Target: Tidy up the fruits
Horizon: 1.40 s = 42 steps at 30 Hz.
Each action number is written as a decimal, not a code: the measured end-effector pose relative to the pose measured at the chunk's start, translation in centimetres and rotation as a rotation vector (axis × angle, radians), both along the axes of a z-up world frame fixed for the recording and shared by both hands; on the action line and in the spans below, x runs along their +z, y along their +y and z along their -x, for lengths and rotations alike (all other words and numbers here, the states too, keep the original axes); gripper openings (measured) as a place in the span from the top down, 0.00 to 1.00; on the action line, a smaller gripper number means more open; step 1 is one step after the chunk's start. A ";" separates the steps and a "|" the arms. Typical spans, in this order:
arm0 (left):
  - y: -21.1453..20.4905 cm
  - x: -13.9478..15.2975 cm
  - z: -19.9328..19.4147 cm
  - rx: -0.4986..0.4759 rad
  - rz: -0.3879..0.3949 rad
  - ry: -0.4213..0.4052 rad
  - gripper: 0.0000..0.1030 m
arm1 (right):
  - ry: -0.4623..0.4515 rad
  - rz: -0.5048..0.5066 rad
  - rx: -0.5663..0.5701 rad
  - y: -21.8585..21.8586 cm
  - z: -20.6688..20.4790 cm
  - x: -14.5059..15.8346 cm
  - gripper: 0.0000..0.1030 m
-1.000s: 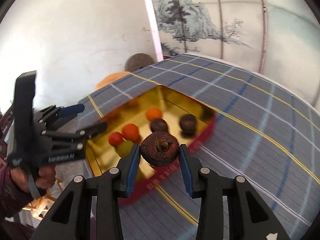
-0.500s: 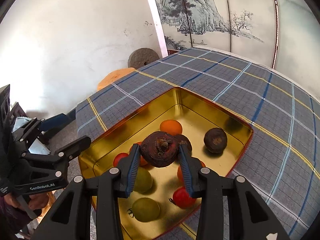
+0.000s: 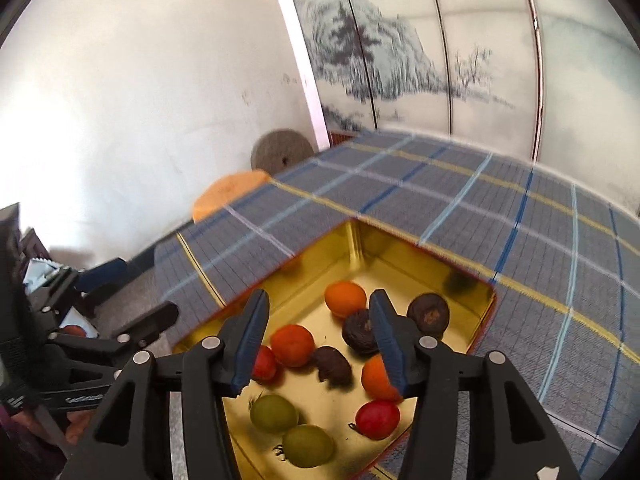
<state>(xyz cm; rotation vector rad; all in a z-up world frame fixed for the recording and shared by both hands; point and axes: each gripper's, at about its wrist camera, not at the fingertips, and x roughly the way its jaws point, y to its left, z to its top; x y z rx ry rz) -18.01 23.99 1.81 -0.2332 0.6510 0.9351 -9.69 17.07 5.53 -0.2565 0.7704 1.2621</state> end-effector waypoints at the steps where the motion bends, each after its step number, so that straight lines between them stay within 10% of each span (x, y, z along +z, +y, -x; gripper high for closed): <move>1: -0.3 0.4 0.3 -0.007 0.000 -0.013 0.08 | -0.019 -0.016 -0.002 -0.6 0.4 0.6 0.51; 11: -3.1 4.5 1.4 -0.053 -0.029 -0.096 0.08 | -0.252 -0.180 -0.114 -7.9 5.3 5.5 0.21; 42: -11.4 8.8 0.4 -0.179 -0.126 -0.088 0.00 | -0.286 -0.208 -0.199 -17.4 5.3 7.0 0.11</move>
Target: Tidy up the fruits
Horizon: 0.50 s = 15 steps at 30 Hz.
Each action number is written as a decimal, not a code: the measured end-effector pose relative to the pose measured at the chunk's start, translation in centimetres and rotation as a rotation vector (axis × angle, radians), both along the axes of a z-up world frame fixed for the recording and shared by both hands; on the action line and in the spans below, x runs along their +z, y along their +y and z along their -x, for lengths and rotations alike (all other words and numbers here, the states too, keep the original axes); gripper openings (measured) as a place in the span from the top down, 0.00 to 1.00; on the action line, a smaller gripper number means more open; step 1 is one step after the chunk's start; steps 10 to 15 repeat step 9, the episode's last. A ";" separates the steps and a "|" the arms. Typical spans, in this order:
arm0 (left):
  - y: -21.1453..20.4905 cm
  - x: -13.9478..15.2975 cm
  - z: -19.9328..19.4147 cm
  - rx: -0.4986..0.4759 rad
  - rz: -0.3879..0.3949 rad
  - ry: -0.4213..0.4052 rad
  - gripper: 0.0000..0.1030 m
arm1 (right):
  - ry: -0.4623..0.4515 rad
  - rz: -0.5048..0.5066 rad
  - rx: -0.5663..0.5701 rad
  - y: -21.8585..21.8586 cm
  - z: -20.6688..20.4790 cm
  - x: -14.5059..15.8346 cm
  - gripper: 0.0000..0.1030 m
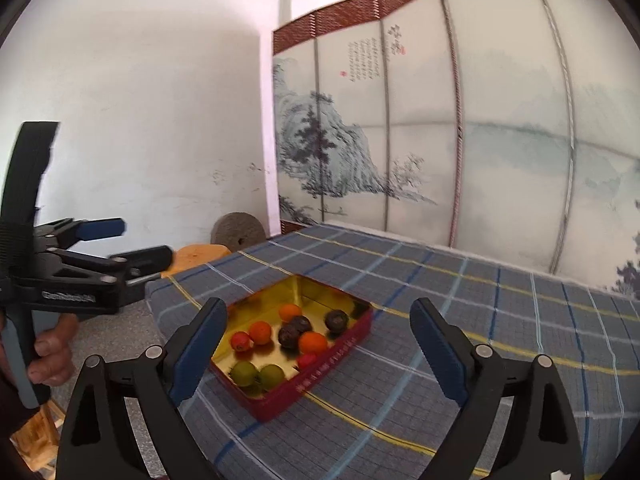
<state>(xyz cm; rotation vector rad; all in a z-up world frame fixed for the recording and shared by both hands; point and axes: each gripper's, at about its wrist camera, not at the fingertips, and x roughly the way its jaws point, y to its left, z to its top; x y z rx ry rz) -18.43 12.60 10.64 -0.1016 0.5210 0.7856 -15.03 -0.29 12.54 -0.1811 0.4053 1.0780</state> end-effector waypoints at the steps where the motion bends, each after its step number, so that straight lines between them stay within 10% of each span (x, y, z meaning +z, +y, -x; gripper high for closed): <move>1: 0.0 -0.2 -0.3 0.002 0.002 0.009 0.00 | 0.007 0.012 -0.010 -0.3 -0.8 -0.5 0.11; 9: 0.3 -2.0 -2.8 0.025 0.034 0.080 0.00 | 0.134 0.266 -0.195 -4.8 -12.7 -7.3 0.08; 15: 0.3 -2.0 -2.8 0.025 0.034 0.080 0.00 | 0.134 0.266 -0.195 -4.8 -12.7 -7.3 0.08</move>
